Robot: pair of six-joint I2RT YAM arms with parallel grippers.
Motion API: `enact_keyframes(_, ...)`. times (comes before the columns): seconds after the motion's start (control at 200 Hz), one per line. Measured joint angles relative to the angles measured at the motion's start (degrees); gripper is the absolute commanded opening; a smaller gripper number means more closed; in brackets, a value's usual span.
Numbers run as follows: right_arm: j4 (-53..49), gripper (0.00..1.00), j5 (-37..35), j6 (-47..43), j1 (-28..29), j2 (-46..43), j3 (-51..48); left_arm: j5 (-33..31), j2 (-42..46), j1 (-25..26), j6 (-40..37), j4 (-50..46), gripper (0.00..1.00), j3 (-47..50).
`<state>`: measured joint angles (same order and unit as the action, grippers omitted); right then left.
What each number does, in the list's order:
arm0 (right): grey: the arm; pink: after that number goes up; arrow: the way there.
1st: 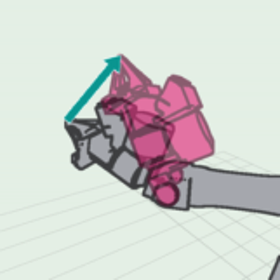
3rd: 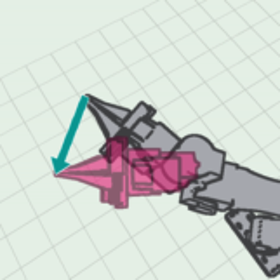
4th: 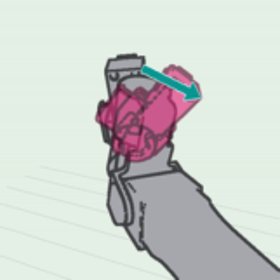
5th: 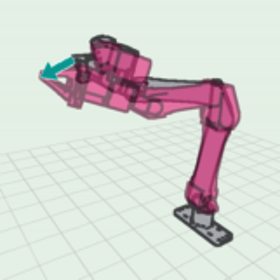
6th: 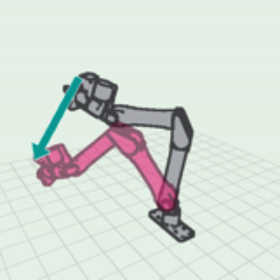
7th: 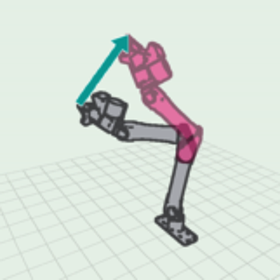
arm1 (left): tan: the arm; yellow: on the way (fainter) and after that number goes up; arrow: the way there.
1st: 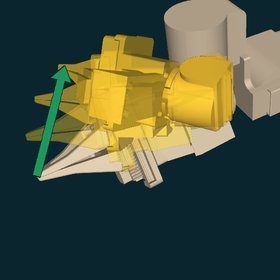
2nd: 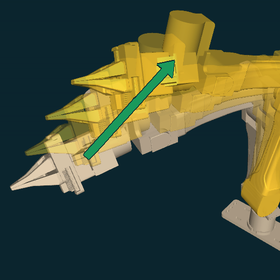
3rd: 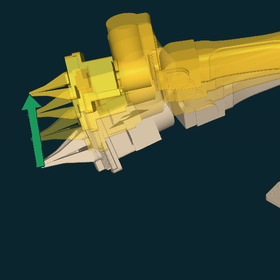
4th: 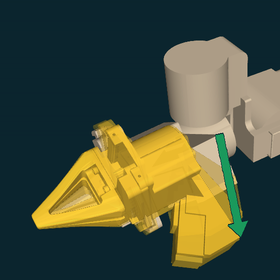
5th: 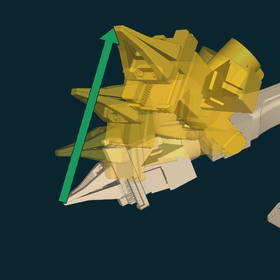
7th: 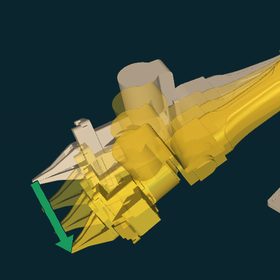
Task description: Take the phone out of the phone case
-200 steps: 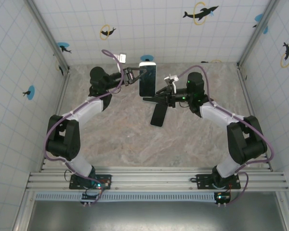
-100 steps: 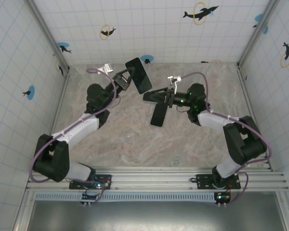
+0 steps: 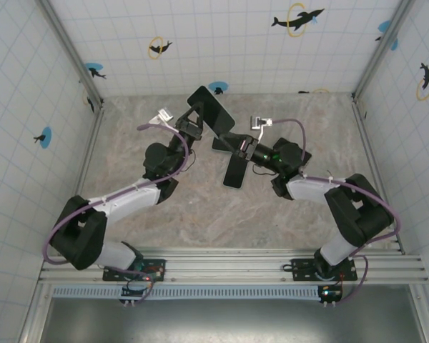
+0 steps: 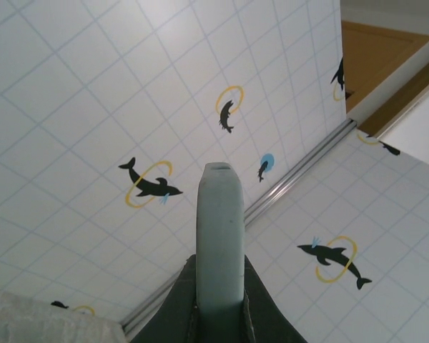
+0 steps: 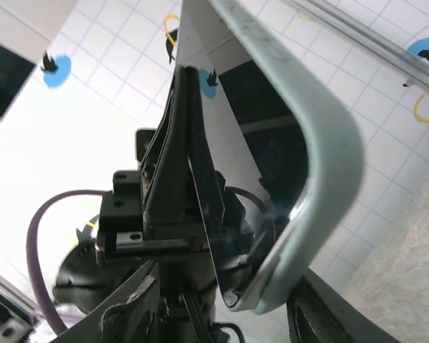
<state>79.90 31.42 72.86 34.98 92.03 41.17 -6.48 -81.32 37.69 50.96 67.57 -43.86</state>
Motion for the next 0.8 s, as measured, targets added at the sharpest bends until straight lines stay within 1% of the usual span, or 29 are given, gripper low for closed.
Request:
enact_keyframes(0.205,4.35,0.33,-3.15,4.63,0.31,2.1,0.02,-2.25,-1.36,1.03,0.04,3.93,0.0,-0.09)
enact_keyframes(0.36,5.62,0.27,-3.56,6.71,0.59,3.87,0.33,-3.43,-2.43,1.75,0.07,4.26,0.0,-0.09)
enact_keyframes(0.626,8.15,0.11,-3.8,8.74,0.5,4.55,0.42,-4.94,-3.17,1.9,1.73,5.53,0.0,-0.13)
enact_keyframes(0.751,8.61,0.09,-3.1,8.87,-0.07,4.55,0.42,-4.98,-3.17,2.01,2.51,5.66,0.0,-0.22)
enact_keyframes(0.801,8.61,0.09,-2.73,8.74,-0.26,4.55,0.42,-4.98,-3.17,2.01,2.93,5.44,0.05,-0.22)
